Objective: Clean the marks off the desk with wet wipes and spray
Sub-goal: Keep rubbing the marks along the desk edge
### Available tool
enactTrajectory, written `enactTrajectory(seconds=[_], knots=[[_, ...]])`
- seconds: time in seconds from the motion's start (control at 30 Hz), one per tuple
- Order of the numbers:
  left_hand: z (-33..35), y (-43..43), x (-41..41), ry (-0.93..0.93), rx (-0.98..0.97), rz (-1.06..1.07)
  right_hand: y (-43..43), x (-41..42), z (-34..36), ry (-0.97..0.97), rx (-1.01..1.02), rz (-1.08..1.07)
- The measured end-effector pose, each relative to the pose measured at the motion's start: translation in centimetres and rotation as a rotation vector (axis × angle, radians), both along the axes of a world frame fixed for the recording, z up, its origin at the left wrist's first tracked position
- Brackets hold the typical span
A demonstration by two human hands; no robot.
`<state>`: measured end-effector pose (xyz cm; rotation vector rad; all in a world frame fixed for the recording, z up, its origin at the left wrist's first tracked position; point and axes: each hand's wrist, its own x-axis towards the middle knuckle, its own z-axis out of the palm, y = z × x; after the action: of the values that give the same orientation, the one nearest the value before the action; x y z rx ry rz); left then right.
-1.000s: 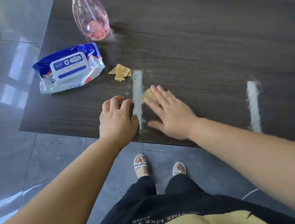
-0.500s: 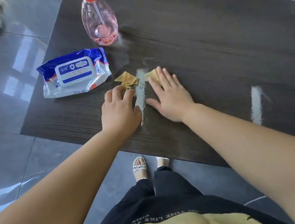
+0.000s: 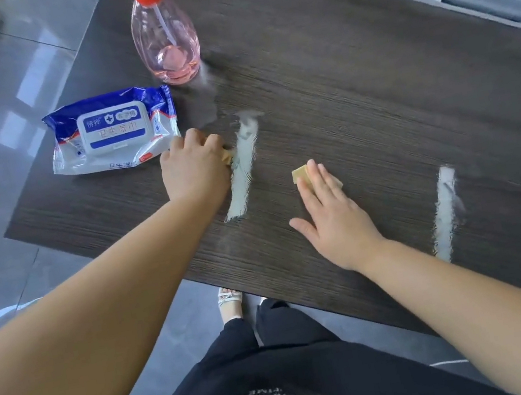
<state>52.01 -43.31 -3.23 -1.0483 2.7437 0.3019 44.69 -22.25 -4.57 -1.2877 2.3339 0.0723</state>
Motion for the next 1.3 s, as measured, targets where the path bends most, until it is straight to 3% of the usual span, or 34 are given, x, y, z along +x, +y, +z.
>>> enactTrajectory(seconds=[0.1, 0.3, 0.37, 0.53, 0.6, 0.67, 0.8, 0.87, 0.93, 1.03, 1.13, 1.2, 1.3], knots=[[0.2, 0.1, 0.2, 0.043, 0.016, 0.012, 0.8, -1.4, -0.1, 0.007, 0.0, 0.042], [1.6, 0.4, 1.3, 0.286, 0.134, 0.135, -5.7, -10.0, -1.3, 0.112, -0.006, -0.259], [2.2, 0.5, 1.6, 0.391, 0.21, 0.211, -8.8, -9.4, -1.9, 0.124, -0.042, -0.25], [3.0, 0.6, 3.3, 0.486, 0.388, 0.408, -8.3, -1.0, -1.9, -0.079, -0.176, 0.376], [3.2, 0.1, 4.3, 0.53, 0.464, 0.519, -5.4, -1.3, -1.5, -0.145, -0.183, 0.49], [3.5, -0.3, 5.4, 0.554, 0.509, 0.601, -5.0, -4.6, -1.4, -0.092, -0.179, 0.397], [3.8, -0.5, 6.9, 0.562, 0.528, 0.685, -11.2, -9.5, -1.5, 0.059, -0.093, -0.009], [3.9, -0.5, 7.5, 0.582, 0.528, 0.717, -14.8, -7.9, -2.0, 0.069, -0.098, -0.05], [3.9, -0.5, 8.1, 0.585, 0.527, 0.73, -15.9, -4.1, -2.2, 0.034, -0.113, 0.062], [4.0, -0.6, 8.8, 0.599, 0.543, 0.737, -11.9, 1.3, -2.0, -0.021, -0.165, 0.413], [3.9, -0.6, 9.5, 0.605, 0.562, 0.738, -7.3, 0.2, -1.6, -0.098, -0.182, 0.608], [3.9, -0.7, 9.9, 0.611, 0.579, 0.724, -8.2, -3.6, -1.7, -0.029, -0.174, 0.457], [3.8, -0.2, 10.4, 0.62, 0.595, 0.71, -13.2, -8.0, -1.6, 0.037, -0.105, 0.03]])
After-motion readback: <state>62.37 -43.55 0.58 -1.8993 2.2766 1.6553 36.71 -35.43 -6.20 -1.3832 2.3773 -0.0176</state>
